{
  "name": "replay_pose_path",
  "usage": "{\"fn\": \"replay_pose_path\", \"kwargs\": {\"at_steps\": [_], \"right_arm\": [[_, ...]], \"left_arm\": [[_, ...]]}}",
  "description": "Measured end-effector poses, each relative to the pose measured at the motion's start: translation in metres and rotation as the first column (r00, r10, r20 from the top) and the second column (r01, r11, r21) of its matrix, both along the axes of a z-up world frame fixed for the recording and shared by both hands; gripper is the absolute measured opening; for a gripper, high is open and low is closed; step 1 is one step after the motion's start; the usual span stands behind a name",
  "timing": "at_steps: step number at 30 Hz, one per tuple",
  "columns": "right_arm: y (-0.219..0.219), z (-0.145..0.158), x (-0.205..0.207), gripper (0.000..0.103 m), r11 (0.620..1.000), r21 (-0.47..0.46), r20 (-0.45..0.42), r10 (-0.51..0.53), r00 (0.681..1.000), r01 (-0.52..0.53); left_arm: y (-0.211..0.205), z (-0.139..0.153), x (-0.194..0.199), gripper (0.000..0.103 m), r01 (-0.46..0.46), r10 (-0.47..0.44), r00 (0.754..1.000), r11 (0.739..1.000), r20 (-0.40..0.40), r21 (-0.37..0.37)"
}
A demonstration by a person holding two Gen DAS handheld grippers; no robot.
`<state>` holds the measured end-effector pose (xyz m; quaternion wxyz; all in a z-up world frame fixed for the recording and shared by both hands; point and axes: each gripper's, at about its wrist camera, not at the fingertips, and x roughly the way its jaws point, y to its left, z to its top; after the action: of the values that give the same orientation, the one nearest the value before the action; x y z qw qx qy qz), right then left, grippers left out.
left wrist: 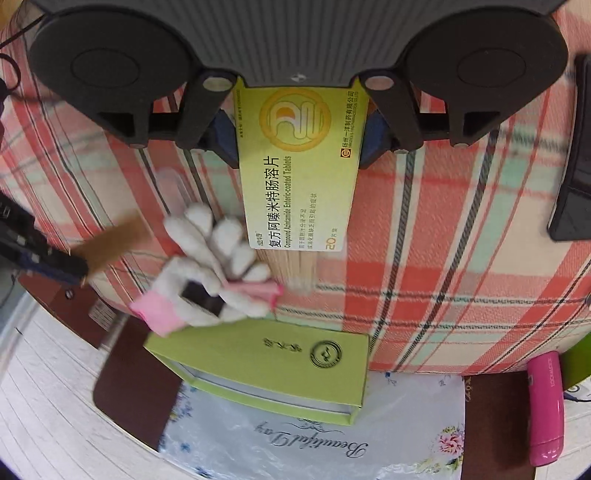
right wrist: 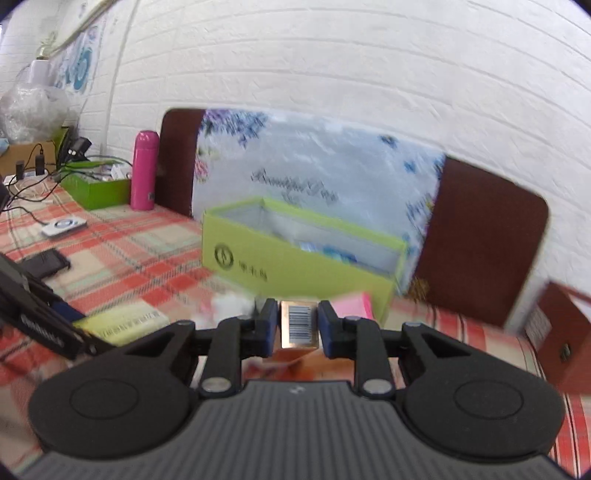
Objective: Organize objects
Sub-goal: 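Grasp the yellow medicine box with the left tool while the right tool grasps the gold box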
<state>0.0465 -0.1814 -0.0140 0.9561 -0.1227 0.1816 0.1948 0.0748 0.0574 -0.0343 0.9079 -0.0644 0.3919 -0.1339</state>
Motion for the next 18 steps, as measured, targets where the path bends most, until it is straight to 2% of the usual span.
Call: {"fn": "replay_pose_path", "kwargs": {"at_steps": [2, 3, 6, 7, 10, 11, 14, 18], "right_arm": [[-0.015, -0.013, -0.018, 0.024, 0.999, 0.030, -0.095, -0.027, 0.995, 0.030], [-0.024, -0.016, -0.029, 0.024, 0.997, 0.047, -0.073, -0.056, 0.996, 0.059], [-0.037, -0.020, -0.045, 0.040, 0.991, 0.023, -0.113, -0.129, 0.985, 0.132], [-0.041, -0.022, -0.045, 0.048, 0.988, 0.024, -0.156, -0.147, 0.977, 0.152], [-0.048, -0.028, -0.045, 0.051, 0.983, 0.025, -0.231, -0.174, 0.957, 0.185], [-0.048, -0.029, -0.046, 0.058, 0.982, 0.022, -0.238, -0.175, 0.955, 0.185], [-0.042, -0.034, -0.048, 0.068, 0.991, -0.016, -0.225, -0.135, 0.965, 0.135], [-0.033, -0.050, -0.032, 0.068, 0.987, -0.129, -0.219, -0.122, 0.968, 0.095]], "left_arm": [[-0.006, 0.000, -0.009, 0.070, -0.003, 0.003, 1.000, 0.999, 0.007, 0.036], [-0.008, 0.000, -0.010, 0.071, -0.006, 0.006, 1.000, 0.999, 0.010, 0.046], [-0.012, 0.001, -0.004, 0.074, -0.036, 0.036, 0.999, 0.997, 0.009, 0.066], [-0.013, 0.002, -0.002, 0.074, -0.042, 0.042, 0.999, 0.997, 0.008, 0.065], [-0.015, 0.004, 0.000, 0.074, -0.057, 0.056, 0.998, 0.997, 0.016, 0.057], [-0.015, 0.004, 0.001, 0.074, -0.058, 0.057, 0.998, 0.997, 0.015, 0.056], [-0.019, 0.004, 0.006, 0.071, -0.021, 0.021, 1.000, 0.999, -0.001, 0.045], [-0.029, 0.004, 0.016, 0.071, -0.006, 0.006, 1.000, 0.997, -0.004, 0.071]]}}
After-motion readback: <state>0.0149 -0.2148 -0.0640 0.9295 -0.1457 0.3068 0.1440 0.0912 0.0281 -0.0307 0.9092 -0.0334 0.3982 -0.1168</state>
